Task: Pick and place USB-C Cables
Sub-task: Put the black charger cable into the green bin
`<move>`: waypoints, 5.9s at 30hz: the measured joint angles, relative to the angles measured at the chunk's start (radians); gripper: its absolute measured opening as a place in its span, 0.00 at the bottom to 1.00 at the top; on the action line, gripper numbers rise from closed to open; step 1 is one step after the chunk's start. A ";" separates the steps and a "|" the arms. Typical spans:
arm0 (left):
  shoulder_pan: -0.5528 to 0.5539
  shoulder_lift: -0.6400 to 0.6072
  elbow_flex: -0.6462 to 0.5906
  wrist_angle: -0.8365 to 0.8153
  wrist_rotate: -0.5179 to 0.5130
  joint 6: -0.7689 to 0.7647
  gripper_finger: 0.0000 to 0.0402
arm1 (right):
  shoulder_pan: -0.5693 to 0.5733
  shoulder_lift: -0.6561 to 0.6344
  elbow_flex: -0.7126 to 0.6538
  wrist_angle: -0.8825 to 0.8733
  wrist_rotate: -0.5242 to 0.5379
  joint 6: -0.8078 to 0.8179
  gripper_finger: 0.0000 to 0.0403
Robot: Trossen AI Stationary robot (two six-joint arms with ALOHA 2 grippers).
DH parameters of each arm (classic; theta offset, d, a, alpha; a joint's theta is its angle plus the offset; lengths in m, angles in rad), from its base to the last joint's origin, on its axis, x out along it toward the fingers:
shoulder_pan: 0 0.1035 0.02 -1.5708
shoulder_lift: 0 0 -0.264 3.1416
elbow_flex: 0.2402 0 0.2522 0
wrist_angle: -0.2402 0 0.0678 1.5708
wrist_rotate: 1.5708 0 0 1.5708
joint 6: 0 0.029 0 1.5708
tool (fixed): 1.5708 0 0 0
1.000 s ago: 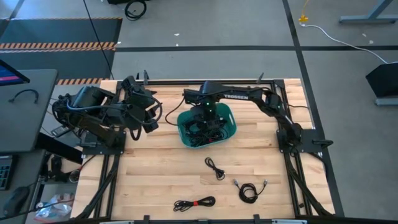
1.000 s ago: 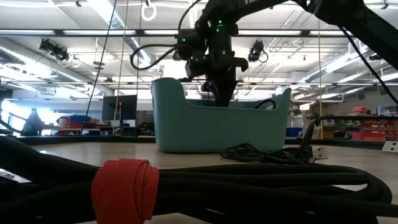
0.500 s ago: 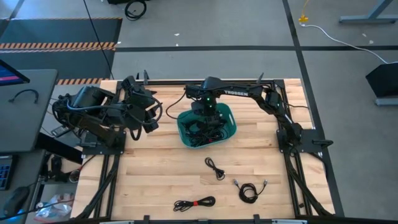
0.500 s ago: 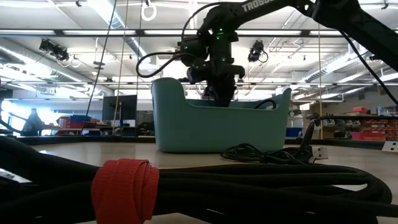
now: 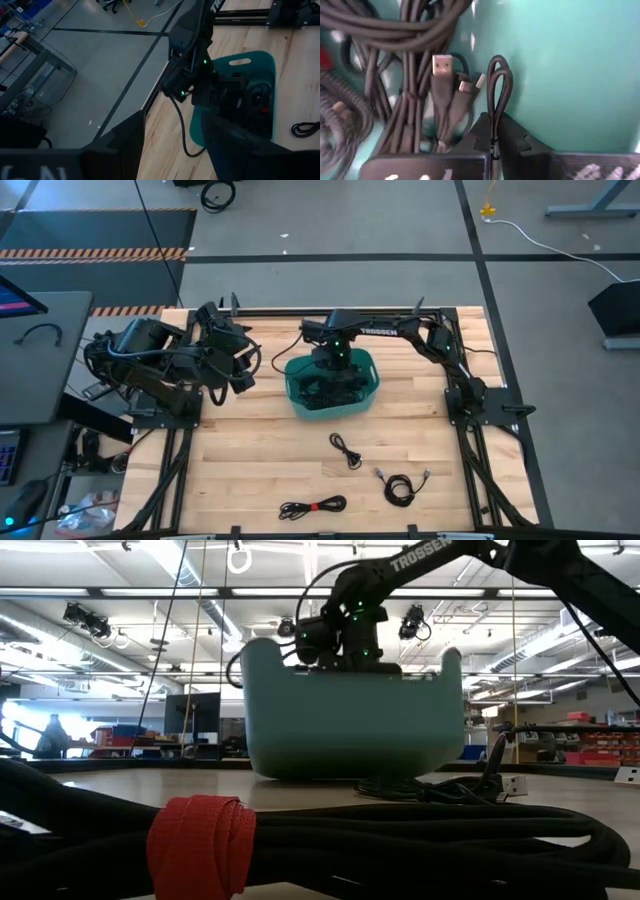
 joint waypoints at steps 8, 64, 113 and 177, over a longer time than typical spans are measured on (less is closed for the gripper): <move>0.000 0.000 0.000 0.000 0.000 0.000 0.50 | 0.019 0.002 -0.001 0.023 -0.003 0.027 0.04; 0.000 0.000 0.000 0.000 0.000 -0.014 0.50 | 0.249 -0.372 0.397 -0.294 -0.059 0.695 0.39; -0.002 0.003 0.000 0.002 0.078 -0.016 0.50 | 1.006 -0.461 -0.534 0.262 -0.119 1.944 0.52; -0.001 0.003 0.000 0.005 0.102 0.007 0.50 | 0.759 -0.658 -0.712 0.550 0.108 1.661 0.05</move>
